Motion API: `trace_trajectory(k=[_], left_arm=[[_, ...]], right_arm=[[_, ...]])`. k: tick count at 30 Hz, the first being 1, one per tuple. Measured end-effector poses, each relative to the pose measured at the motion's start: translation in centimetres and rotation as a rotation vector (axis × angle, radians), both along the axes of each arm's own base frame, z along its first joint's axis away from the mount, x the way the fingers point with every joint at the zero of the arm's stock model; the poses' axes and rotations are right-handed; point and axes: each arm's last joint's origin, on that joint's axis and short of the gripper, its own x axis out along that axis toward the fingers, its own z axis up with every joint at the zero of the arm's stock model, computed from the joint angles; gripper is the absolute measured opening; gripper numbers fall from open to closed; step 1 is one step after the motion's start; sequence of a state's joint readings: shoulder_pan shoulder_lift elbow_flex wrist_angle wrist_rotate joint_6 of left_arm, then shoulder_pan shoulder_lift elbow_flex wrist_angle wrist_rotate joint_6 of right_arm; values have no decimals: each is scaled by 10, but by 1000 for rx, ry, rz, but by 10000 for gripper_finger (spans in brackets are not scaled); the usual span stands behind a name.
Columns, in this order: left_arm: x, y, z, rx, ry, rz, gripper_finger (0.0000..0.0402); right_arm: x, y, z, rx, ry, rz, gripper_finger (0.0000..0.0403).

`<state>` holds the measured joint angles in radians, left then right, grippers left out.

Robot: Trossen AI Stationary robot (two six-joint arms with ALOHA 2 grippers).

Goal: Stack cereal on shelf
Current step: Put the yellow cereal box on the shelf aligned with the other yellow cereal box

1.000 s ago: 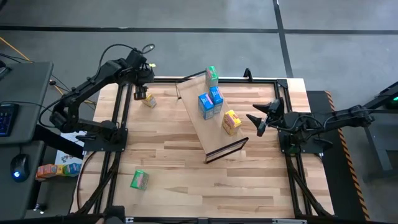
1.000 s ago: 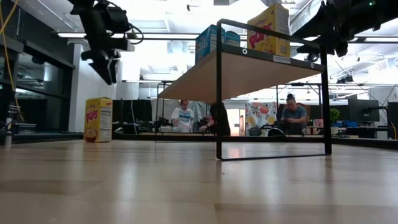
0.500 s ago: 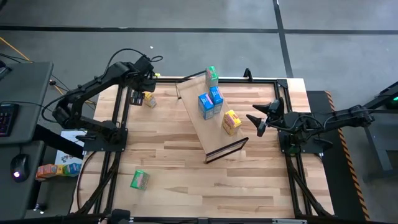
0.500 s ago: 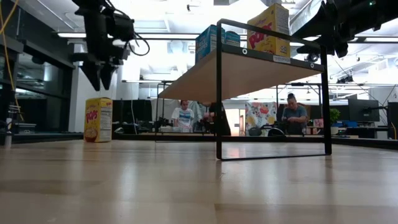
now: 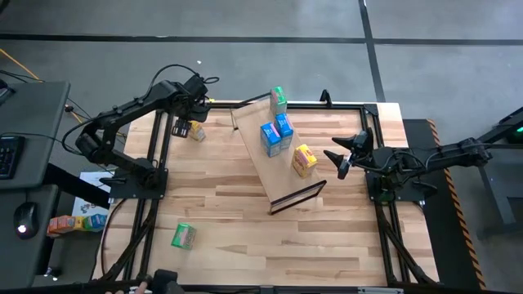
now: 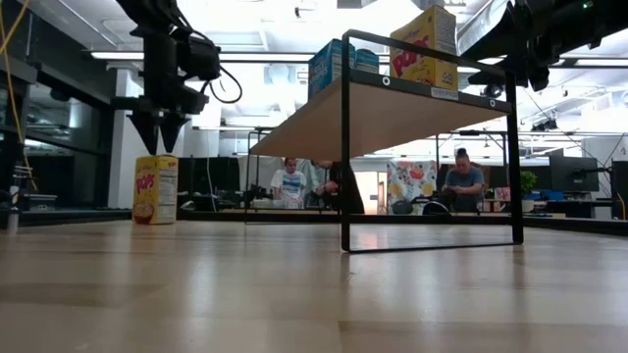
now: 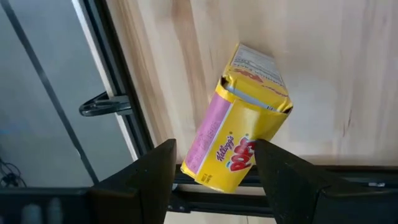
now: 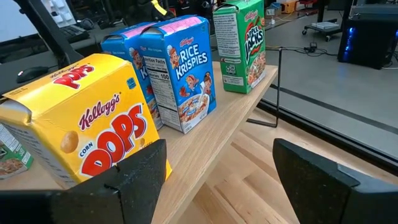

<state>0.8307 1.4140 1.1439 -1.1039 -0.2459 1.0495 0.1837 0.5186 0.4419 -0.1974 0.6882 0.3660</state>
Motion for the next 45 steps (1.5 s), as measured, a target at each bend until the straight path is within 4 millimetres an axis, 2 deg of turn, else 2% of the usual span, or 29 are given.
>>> trace_trajectory(k=[13,21,26,36,45], left_arm=[[7,-8,1,22,19,-40,208],[8,-10,3,115,87,46,208],[11,-18,2,110,91,92,209],[19,-27,2,96,45,122,254],[11,-16,1,49,6,154,286]], right_arm=[[5,1,-4,-6,34,0,287],[9,2,-6,4,50,-5,287],[9,2,-6,4,49,-7,287],[8,1,-6,7,47,-10,287],[8,1,-6,10,45,-12,287]])
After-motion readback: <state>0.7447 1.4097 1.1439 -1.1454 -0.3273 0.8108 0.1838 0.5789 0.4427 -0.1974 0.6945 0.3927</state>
